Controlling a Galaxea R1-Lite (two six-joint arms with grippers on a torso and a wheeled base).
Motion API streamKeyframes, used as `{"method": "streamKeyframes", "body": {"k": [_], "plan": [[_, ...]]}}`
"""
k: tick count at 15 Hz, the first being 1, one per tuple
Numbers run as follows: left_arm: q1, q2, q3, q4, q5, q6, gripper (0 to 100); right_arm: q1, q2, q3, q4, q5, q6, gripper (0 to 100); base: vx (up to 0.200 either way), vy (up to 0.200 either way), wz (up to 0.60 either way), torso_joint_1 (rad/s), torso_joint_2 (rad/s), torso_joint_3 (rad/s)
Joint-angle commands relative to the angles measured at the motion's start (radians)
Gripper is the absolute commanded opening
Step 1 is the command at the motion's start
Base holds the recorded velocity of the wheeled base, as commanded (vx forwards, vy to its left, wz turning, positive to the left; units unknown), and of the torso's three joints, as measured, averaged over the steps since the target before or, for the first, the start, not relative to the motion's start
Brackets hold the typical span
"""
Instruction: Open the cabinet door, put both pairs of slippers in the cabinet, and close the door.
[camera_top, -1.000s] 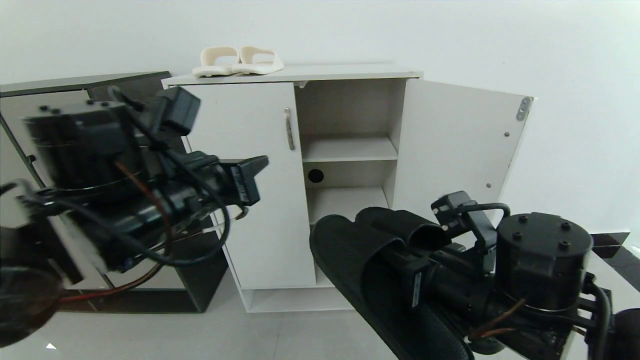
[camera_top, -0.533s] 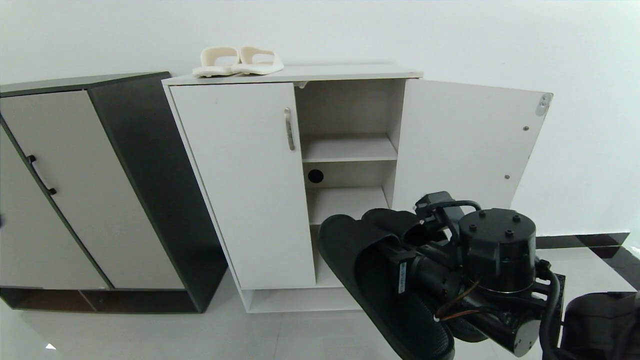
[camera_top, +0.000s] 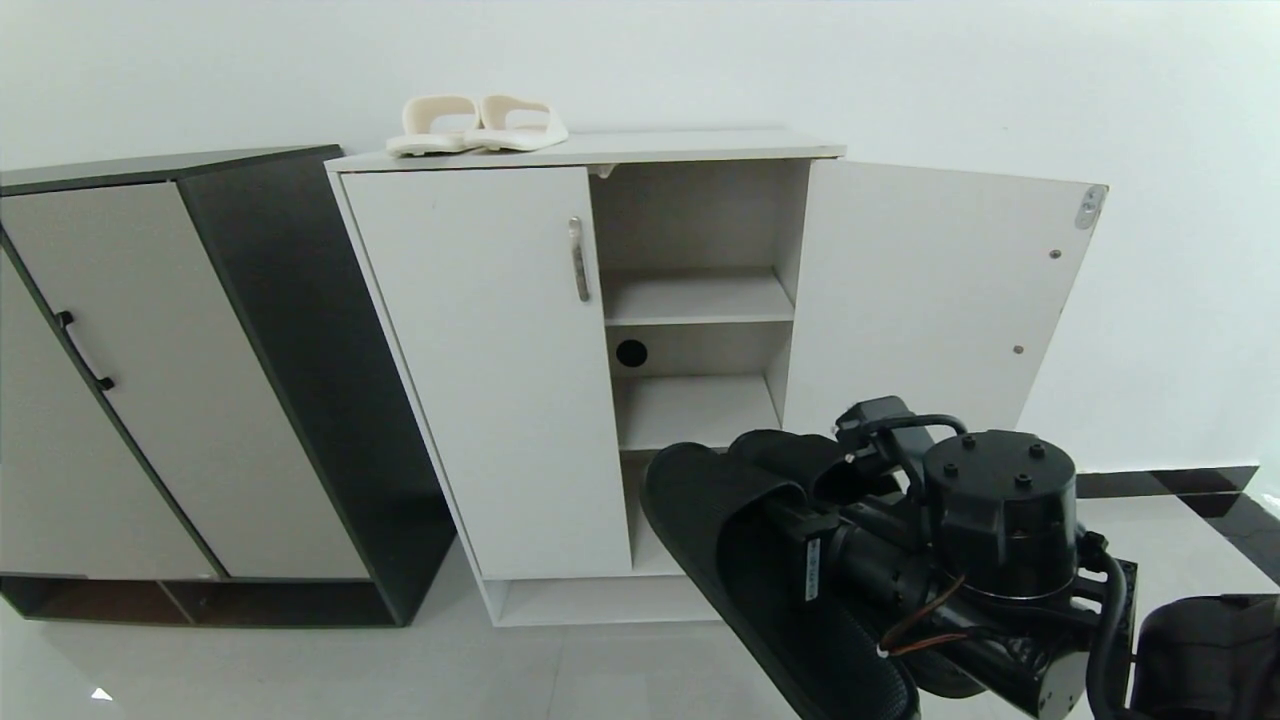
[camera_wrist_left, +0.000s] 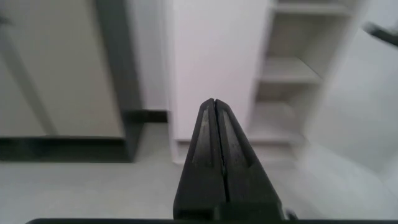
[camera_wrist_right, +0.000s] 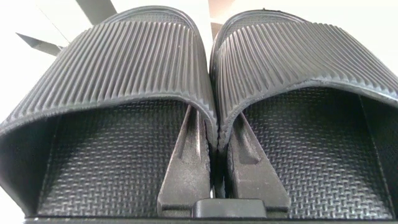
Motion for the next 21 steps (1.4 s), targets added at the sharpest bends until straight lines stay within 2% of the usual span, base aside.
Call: {"method": "streamKeyframes", "body": {"k": [1, 2, 3, 4, 6, 13, 21], "plan": [[0.006, -0.056, 0.021, 0.038, -0.101, 0.011, 0, 0.002, 0.002, 0.011, -0.002, 0.004, 0.000, 0, 0.000, 0.000, 0.00, 0.000, 0.00, 0.000], [0.006, -0.056, 0.026, 0.022, -0.103, 0.030, 0, 0.002, 0.008, 0.016, -0.002, 0.007, 0.000, 0, 0.000, 0.000, 0.00, 0.000, 0.00, 0.000], [0.006, -0.056, 0.026, 0.022, -0.100, 0.027, 0, 0.002, 0.016, 0.016, -0.002, 0.007, 0.002, 0, 0.000, 0.000, 0.00, 0.000, 0.00, 0.000], [0.006, -0.056, 0.026, 0.022, -0.081, 0.010, 0, 0.002, 0.023, 0.016, -0.002, 0.005, 0.002, 0, 0.000, 0.000, 0.00, 0.000, 0.00, 0.000], [0.006, -0.056, 0.026, 0.022, -0.061, 0.004, 0, 0.002, 0.045, 0.016, -0.012, 0.007, 0.000, 0, 0.000, 0.000, 0.00, 0.000, 0.00, 0.000], [0.006, -0.056, 0.026, 0.020, -0.058, 0.004, 0, 0.003, 0.131, 0.018, -0.087, -0.003, -0.004, 0, 0.000, 0.000, 0.00, 0.000, 0.00, 0.000], [0.006, -0.056, 0.026, 0.022, -0.061, 0.008, 0, 0.010, 0.224, -0.030, -0.077, -0.007, 0.002, 0, 0.000, 0.000, 0.00, 0.001, 0.00, -0.027]]}}
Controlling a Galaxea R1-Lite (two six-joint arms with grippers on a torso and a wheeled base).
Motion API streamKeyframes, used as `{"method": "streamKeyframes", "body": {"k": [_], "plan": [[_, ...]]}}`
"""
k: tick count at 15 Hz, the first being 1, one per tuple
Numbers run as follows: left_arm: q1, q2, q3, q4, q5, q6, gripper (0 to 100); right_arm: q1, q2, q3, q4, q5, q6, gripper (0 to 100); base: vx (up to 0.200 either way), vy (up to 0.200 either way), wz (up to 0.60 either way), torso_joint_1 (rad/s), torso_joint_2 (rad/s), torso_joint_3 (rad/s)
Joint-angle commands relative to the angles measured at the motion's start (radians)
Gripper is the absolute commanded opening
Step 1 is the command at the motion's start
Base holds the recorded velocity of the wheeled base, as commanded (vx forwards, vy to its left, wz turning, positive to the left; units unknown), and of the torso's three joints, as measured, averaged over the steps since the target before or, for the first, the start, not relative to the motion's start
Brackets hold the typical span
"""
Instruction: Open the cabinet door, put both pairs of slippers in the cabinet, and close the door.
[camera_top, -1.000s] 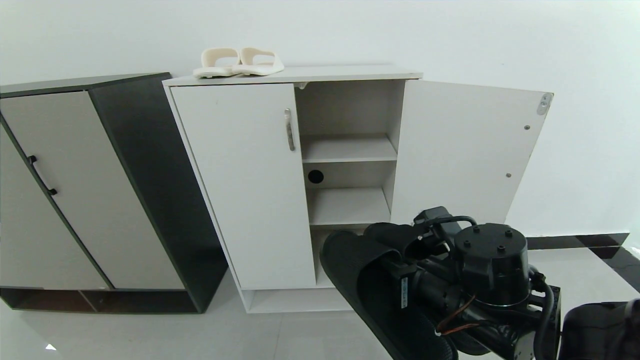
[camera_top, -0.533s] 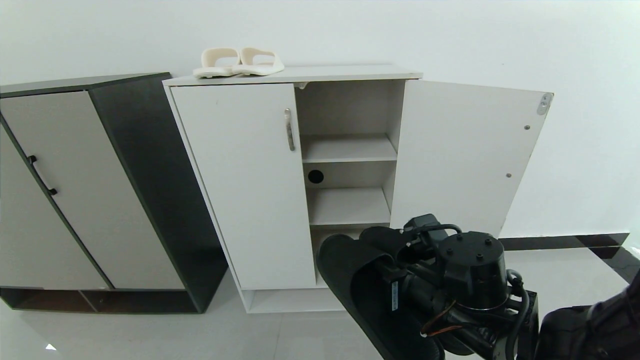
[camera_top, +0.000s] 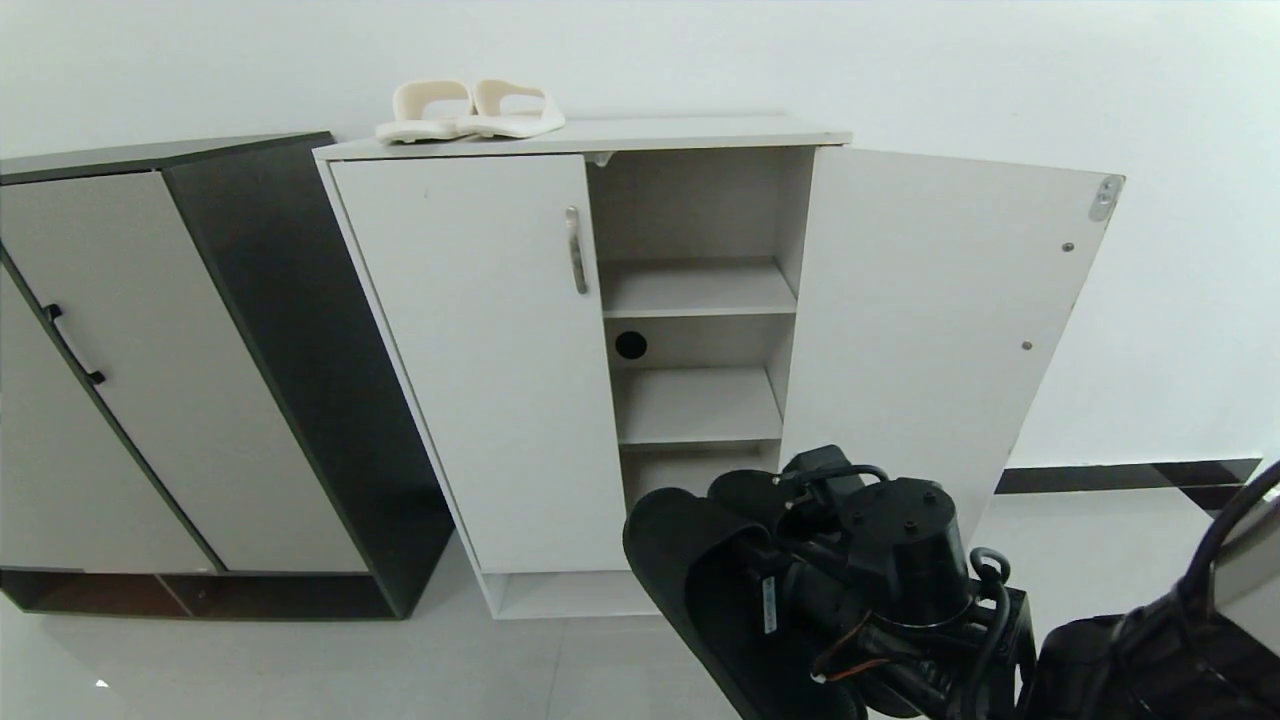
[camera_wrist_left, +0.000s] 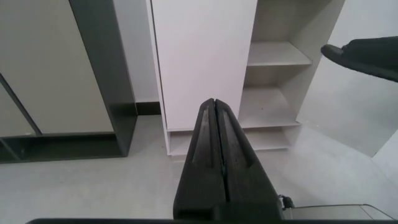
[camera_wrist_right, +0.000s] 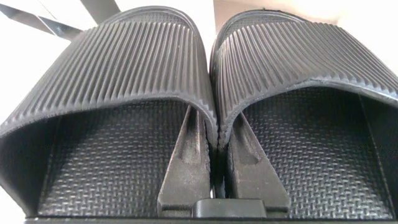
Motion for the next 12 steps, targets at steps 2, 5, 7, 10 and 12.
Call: {"method": "streamKeyframes", "body": {"k": [2, 5, 7, 10, 12], "plan": [[0.000, 0.002, 0.000, 0.000, -0.001, 0.001, 0, -0.001, 0.072, -0.062, 0.094, -0.007, 0.006, 0, 0.000, 0.000, 0.00, 0.005, 0.00, -0.181], [0.000, 0.002, 0.000, 0.000, -0.002, 0.010, 0, 0.016, 0.080, -0.228, 0.332, -0.082, 0.112, 0, 0.000, 0.000, 0.00, 0.006, 0.00, -0.186], [0.000, 0.002, 0.000, 0.000, -0.002, 0.010, 0, 0.024, 0.128, -0.306, 0.332, -0.174, 0.117, 0, 0.000, 0.000, 0.00, 0.005, 0.00, -0.188], [0.000, 0.002, 0.000, 0.000, -0.002, 0.010, 0, 0.036, 0.190, -0.359, 0.246, -0.291, 0.094, 0, 0.000, 0.000, 0.00, 0.004, 0.00, -0.199], [0.000, 0.002, 0.000, 0.000, -0.002, 0.010, 0, 0.036, 0.252, -0.358, 0.048, -0.389, 0.000, 0, 0.000, 0.000, 0.00, 0.005, 0.00, -0.195]]}}
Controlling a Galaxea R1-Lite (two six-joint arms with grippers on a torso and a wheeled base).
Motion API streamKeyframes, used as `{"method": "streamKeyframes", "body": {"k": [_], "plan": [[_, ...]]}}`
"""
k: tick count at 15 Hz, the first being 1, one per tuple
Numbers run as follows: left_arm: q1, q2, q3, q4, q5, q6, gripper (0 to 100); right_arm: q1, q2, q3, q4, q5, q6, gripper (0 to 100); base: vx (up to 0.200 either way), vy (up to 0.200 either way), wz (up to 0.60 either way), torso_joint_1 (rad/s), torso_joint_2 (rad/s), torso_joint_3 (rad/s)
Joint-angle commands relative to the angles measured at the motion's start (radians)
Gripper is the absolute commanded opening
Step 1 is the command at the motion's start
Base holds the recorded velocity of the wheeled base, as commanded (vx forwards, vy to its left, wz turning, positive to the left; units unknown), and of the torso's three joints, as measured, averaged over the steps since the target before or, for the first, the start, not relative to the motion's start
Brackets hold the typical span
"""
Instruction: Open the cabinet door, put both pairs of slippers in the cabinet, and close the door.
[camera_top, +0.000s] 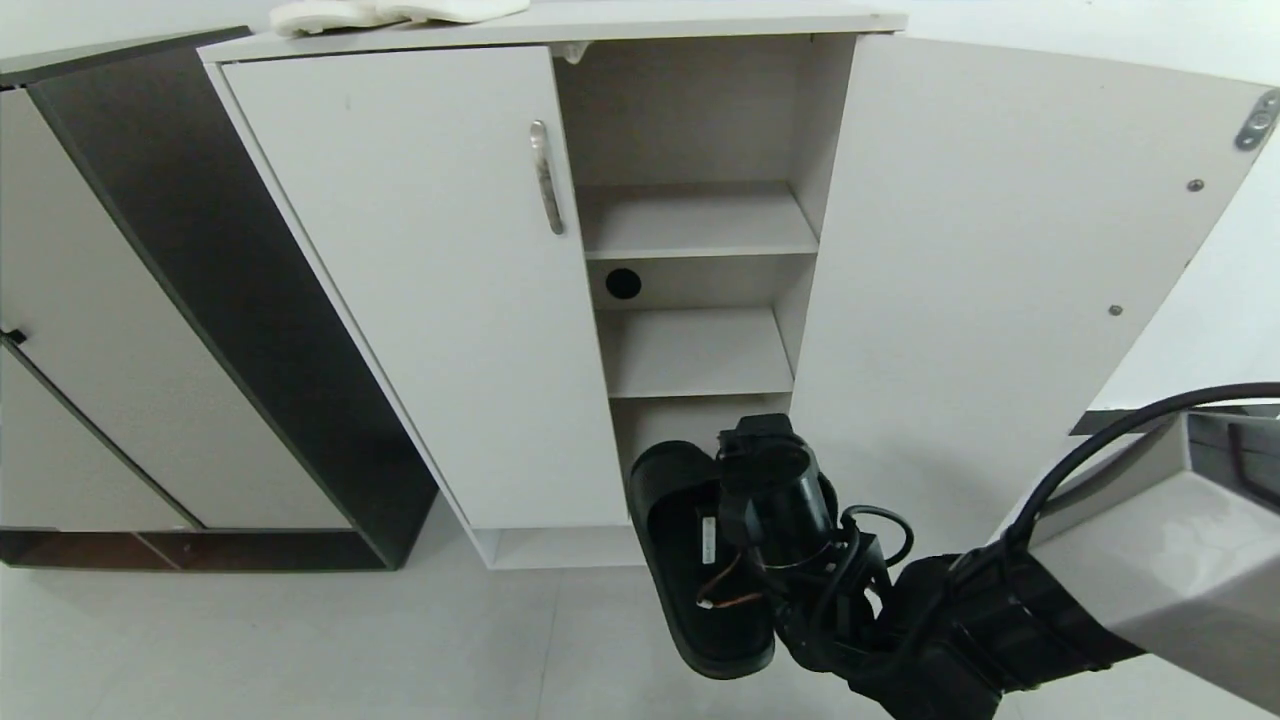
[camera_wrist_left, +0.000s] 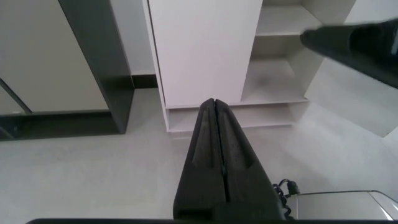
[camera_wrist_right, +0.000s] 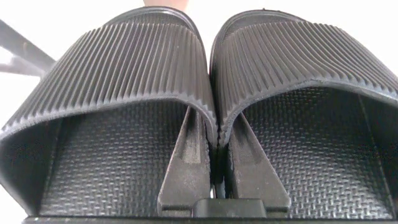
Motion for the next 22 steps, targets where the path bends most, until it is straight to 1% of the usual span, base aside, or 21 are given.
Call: {"method": "streamKeyframes", "body": {"k": [1, 2, 4, 5, 6, 8, 11, 13, 15, 18, 22], "plan": [[0.000, 0.002, 0.000, 0.000, 0.000, 0.000, 0, -0.003, 0.100, -0.003, -0.249, -0.089, -0.110, 0, 0.000, 0.000, 0.00, 0.007, 0.00, -0.193], [0.000, 0.002, 0.000, 0.000, 0.000, 0.000, 0, -0.010, 0.115, 0.001, -0.345, -0.119, -0.166, 0, 0.000, 0.000, 0.00, 0.002, 0.01, -0.154], [0.000, 0.002, 0.000, 0.000, -0.002, 0.000, 0, -0.015, 0.132, 0.012, -0.486, -0.155, -0.247, 0, 0.000, 0.000, 0.00, 0.005, 0.00, -0.119], [0.000, 0.002, 0.000, 0.000, -0.002, 0.000, 0, -0.018, 0.138, 0.026, -0.540, -0.159, -0.291, 0, 0.000, 0.000, 0.00, 0.000, 0.00, 0.000], [0.000, 0.002, 0.000, 0.000, -0.002, 0.000, 0, -0.019, 0.141, 0.032, -0.568, -0.162, -0.308, 0, 0.000, 0.000, 0.00, 0.000, 0.00, 0.000], [0.000, 0.002, 0.000, 0.000, -0.002, 0.001, 0, -0.026, 0.144, 0.032, -0.569, -0.162, -0.308, 0, 0.000, 0.200, 0.00, 0.000, 0.01, -0.041], [0.000, 0.002, 0.000, 0.000, -0.002, 0.000, 0, -0.059, 0.161, 0.027, -0.555, -0.163, -0.311, 0, 0.000, 0.200, 0.00, 0.001, 0.00, -0.038], [0.000, 0.002, 0.000, 0.000, -0.002, 0.000, 0, -0.073, 0.161, 0.026, -0.532, -0.163, -0.310, 0, 0.000, 0.000, 0.00, 0.000, 0.00, 0.000], [0.000, 0.002, 0.000, 0.000, -0.002, 0.000, 0, -0.075, 0.158, 0.033, -0.537, -0.159, -0.310, 0, 0.000, 0.000, 0.00, 0.000, 0.00, 0.000], [0.000, 0.002, 0.000, 0.000, -0.002, 0.000, 0, -0.075, 0.134, 0.096, -0.565, -0.088, -0.305, 0, 0.000, 0.000, 0.00, 0.000, 0.00, 0.000], [0.000, 0.002, 0.000, 0.000, -0.002, -0.002, 0, -0.075, 0.130, 0.096, -0.565, -0.088, -0.305, 0, 0.000, 0.000, 0.00, 0.000, 0.00, 0.000]]}}
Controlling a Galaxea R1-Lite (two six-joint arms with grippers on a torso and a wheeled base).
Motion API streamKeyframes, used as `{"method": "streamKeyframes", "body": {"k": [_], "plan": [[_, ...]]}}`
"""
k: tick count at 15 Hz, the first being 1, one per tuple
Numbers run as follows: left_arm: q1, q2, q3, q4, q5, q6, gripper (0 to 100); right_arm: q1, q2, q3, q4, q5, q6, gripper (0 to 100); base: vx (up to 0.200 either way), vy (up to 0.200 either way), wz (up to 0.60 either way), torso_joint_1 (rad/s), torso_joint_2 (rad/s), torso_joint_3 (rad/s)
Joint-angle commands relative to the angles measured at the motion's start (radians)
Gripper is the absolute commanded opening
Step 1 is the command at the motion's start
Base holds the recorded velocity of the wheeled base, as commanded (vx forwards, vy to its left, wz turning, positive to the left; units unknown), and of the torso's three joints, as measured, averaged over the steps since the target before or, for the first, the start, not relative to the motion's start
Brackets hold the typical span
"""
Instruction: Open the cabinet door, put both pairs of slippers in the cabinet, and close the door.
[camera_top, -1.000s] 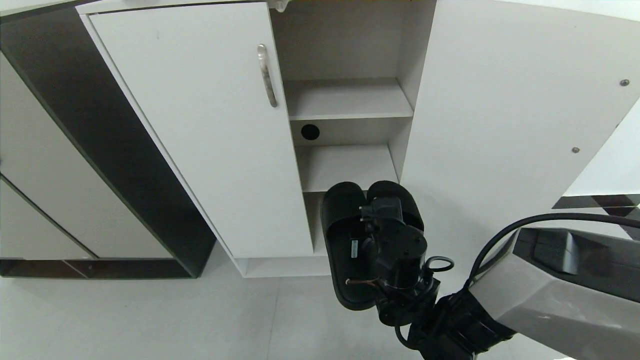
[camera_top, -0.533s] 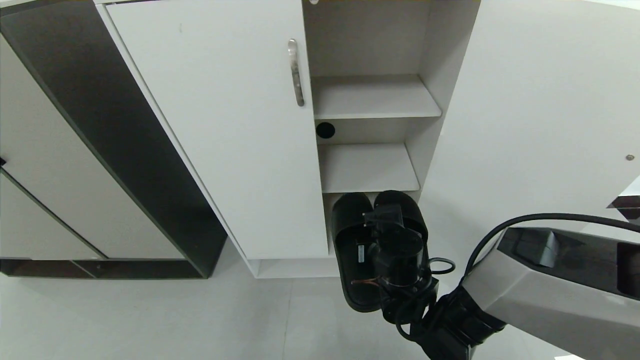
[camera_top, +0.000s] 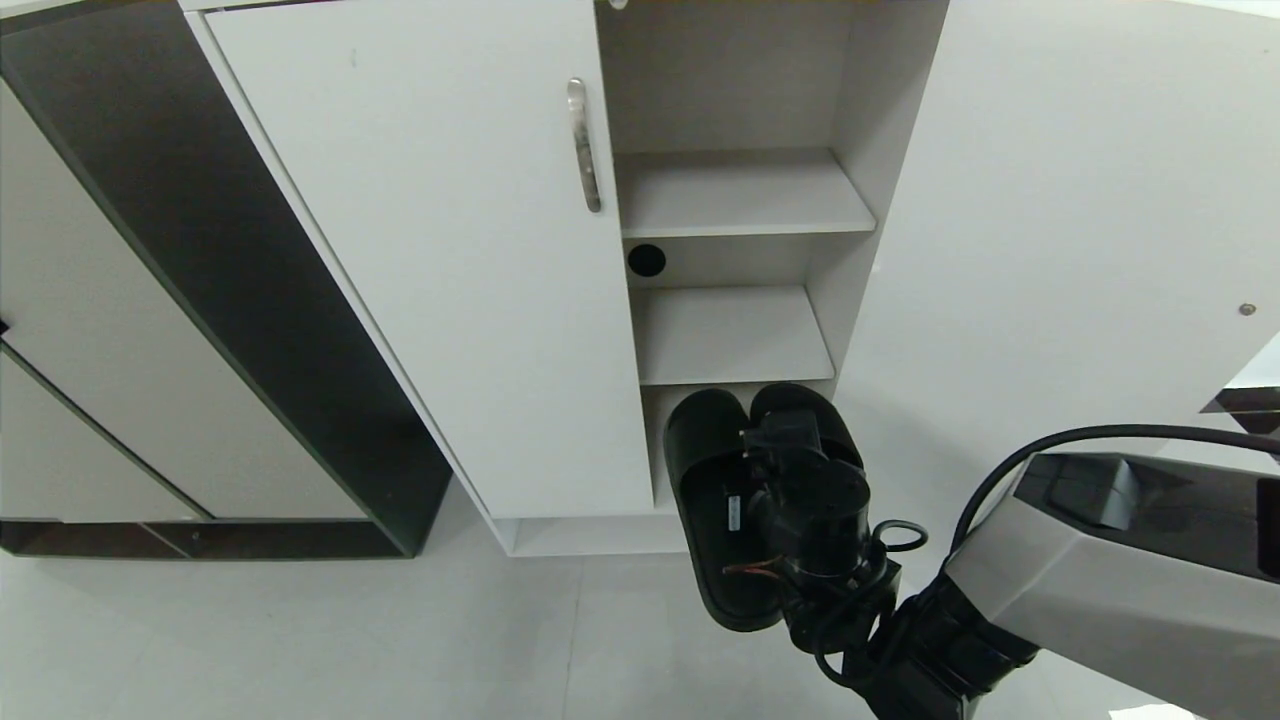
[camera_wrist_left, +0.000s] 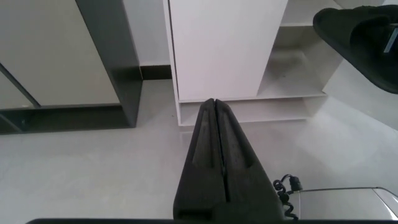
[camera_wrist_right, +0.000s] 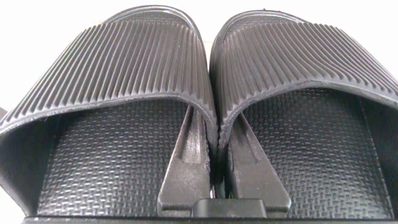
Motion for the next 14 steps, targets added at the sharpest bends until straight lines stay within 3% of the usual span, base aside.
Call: {"method": "streamKeyframes", "body": {"k": [1, 14], "plan": [[0.000, 0.002, 0.000, 0.000, 0.002, -0.007, 0, -0.001, -0.008, 0.001, 0.000, -0.002, 0.000, 0, 0.000, 0.000, 0.00, 0.000, 0.00, 0.000], [0.002, 0.002, 0.000, 0.000, 0.003, -0.016, 0, -0.003, -0.005, 0.017, -0.006, -0.002, -0.001, 0, 0.200, 0.000, 0.00, 0.002, 0.00, 0.002]]}}
